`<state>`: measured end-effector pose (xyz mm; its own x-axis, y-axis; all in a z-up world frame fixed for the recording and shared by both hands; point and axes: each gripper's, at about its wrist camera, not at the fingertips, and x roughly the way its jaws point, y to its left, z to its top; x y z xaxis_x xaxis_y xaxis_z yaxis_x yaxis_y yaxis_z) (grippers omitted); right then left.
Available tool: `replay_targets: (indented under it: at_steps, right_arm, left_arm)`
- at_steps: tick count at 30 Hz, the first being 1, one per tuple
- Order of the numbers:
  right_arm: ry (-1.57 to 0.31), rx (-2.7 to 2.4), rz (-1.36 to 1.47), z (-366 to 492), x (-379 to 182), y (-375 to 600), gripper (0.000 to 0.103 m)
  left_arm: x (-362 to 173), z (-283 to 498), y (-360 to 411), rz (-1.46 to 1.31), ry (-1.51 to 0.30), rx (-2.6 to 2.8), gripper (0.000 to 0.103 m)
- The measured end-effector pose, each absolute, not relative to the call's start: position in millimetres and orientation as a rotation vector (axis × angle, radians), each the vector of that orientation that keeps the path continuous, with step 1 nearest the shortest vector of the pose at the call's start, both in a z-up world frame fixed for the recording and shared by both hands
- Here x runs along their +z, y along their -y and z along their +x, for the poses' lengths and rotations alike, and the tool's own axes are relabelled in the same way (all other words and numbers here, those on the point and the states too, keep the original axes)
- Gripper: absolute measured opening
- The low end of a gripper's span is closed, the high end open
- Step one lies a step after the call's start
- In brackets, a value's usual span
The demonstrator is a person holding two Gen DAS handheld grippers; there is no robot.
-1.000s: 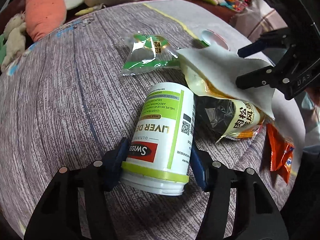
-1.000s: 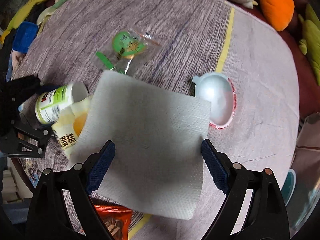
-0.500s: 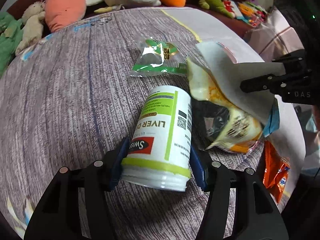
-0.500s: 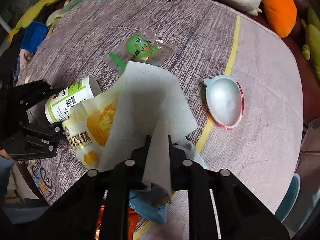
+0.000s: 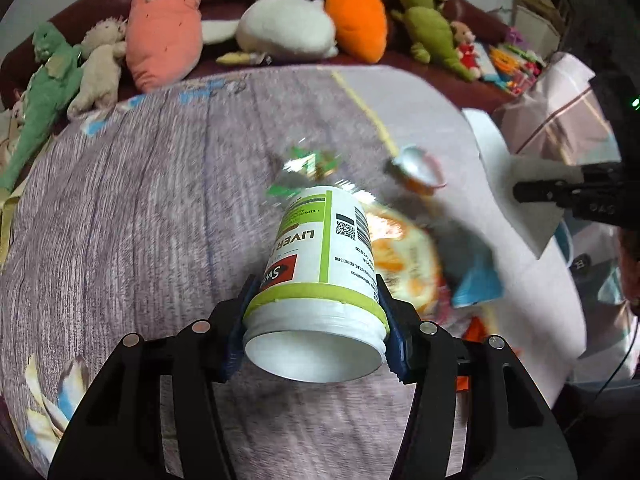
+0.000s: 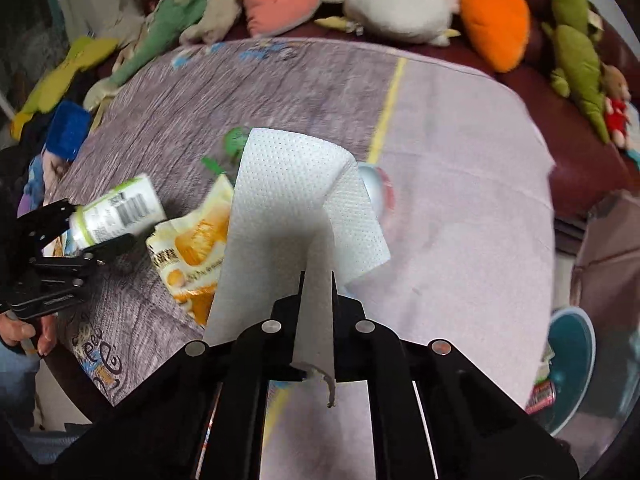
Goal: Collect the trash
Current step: 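Carry the bottle and towel to the teal bin and open the left tool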
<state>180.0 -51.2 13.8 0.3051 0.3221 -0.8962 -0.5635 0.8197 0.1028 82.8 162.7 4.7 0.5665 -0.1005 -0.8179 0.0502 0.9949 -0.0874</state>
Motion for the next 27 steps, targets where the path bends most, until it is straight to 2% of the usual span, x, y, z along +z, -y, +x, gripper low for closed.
replay_targets:
  at_steps: [8,27]
  right_arm:
    - [-1.092,0.516,-0.141,169.8,24.5,123.6,0.006]
    - [-1.028,0.281,0.103,163.4,16.7,316.9,0.006]
  left_arm:
    - [26.2,85.3,-91.5,-0.027,-0.928,-0.19,0.056]
    - [4.7,148.7,117.2,0.081,-1.016,-0.444,0.056]
